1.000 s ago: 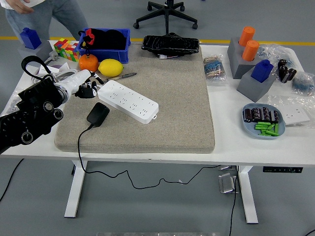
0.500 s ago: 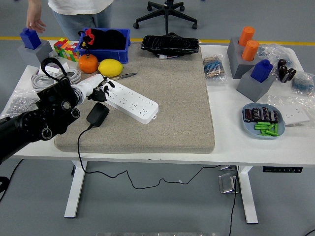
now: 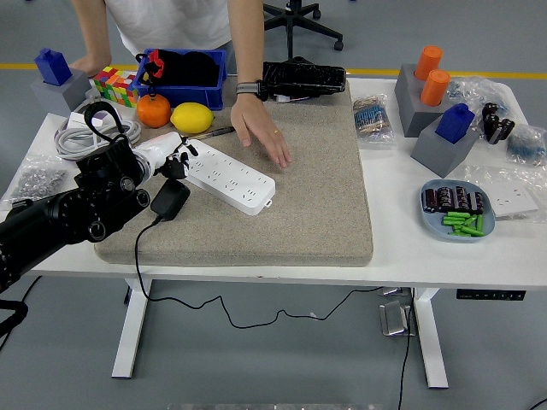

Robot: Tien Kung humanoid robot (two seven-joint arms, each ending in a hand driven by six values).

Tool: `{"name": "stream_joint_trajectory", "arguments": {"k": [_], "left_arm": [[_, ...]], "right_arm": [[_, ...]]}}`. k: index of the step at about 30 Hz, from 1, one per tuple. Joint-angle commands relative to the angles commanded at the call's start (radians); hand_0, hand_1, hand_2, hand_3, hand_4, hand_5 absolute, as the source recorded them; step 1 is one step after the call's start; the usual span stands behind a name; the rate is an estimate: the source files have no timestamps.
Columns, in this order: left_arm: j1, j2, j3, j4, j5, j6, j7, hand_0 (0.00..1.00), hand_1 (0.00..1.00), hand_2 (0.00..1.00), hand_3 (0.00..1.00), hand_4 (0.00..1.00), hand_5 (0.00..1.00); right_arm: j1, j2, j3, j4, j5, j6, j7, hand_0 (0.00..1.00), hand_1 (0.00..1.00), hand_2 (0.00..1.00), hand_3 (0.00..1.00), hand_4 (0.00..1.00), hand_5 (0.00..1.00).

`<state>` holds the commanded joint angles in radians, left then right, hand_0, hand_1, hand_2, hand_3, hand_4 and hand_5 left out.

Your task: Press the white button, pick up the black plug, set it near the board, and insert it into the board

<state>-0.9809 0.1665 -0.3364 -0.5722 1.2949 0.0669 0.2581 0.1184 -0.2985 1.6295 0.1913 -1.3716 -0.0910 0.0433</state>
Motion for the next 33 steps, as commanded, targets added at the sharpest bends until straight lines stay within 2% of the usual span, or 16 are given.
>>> {"name": "stream_joint_trajectory", "arguments": {"k": [7,15,26,33], "left_arm": [[-0.007,-0.018,0.023,0.032,-0.016,0.004,0.002,0.002,0.002,0.097,0.751,0.002,0.002],[-0.01,-0.026,0.059,0.063,-0.028,0.015,-0.003,0.002,0.002,0.097,0.75,0.002,0.002],[-0.017,-0.041,0.064,0.082,-0.017,0.048,-0.015,0.002,0.002,0.098,0.749,0.002,0.002],[-0.017,-0.046,0.083,0.092,-0.028,0.048,-0.012,0.002,0.002,0.099,0.748,0.002,0.002]], "right_arm": [[0.001,0.001,-0.002,0.001,0.001,0.001,0.0,0.682,0.615,0.593,0.57,0.649,0.353],[0.0,0.001,-0.006,0.002,0.002,0.0,0.002,0.684,0.615,0.593,0.57,0.648,0.352],[0.003,0.0,-0.012,0.007,0.009,0.0,0.003,0.681,0.614,0.593,0.57,0.648,0.351],[0.002,0.001,-0.012,0.007,0.008,0.0,0.004,0.682,0.614,0.592,0.57,0.649,0.352]]}}
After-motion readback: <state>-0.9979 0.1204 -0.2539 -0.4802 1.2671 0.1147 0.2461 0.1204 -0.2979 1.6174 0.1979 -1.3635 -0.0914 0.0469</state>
